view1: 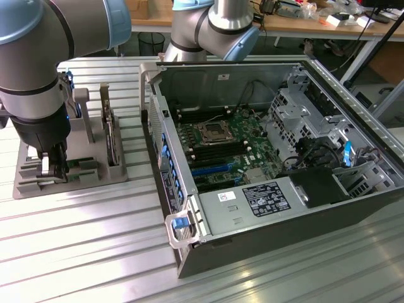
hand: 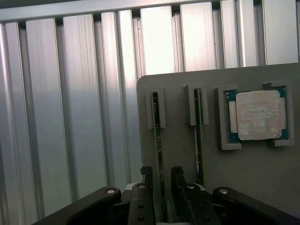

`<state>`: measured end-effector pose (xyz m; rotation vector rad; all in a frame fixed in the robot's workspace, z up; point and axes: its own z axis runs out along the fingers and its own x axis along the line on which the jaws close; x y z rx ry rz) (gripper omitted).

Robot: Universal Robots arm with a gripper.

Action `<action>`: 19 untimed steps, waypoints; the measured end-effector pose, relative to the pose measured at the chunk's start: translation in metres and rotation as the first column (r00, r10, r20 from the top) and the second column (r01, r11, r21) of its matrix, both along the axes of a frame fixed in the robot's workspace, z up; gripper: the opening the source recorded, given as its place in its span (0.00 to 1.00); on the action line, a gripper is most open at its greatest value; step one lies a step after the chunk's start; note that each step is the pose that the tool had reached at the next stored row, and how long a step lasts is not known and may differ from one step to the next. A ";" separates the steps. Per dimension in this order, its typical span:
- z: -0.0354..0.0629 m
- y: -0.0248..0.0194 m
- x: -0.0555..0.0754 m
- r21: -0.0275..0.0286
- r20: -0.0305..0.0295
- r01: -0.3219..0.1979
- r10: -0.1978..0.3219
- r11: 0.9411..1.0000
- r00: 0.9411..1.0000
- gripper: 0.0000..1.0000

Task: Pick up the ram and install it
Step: 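Pick up the ram and move it above insertion slot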

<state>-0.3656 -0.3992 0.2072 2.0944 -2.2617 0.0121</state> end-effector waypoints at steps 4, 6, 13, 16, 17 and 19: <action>0.0000 0.0000 0.000 0.000 0.000 0.000 0.000 1.000 1.000 0.22; 0.0000 0.0000 0.000 0.000 0.000 0.000 0.000 1.000 1.000 0.13; 0.0037 0.0000 0.000 0.001 0.000 0.000 0.000 1.000 1.000 0.13; 0.0097 0.0000 0.000 0.002 0.000 -0.001 0.001 1.000 1.000 0.13; 0.0115 0.0000 0.000 0.002 0.000 -0.001 0.001 1.000 1.000 0.13; 0.0170 0.0000 0.000 0.002 0.000 -0.001 0.001 1.000 1.000 0.13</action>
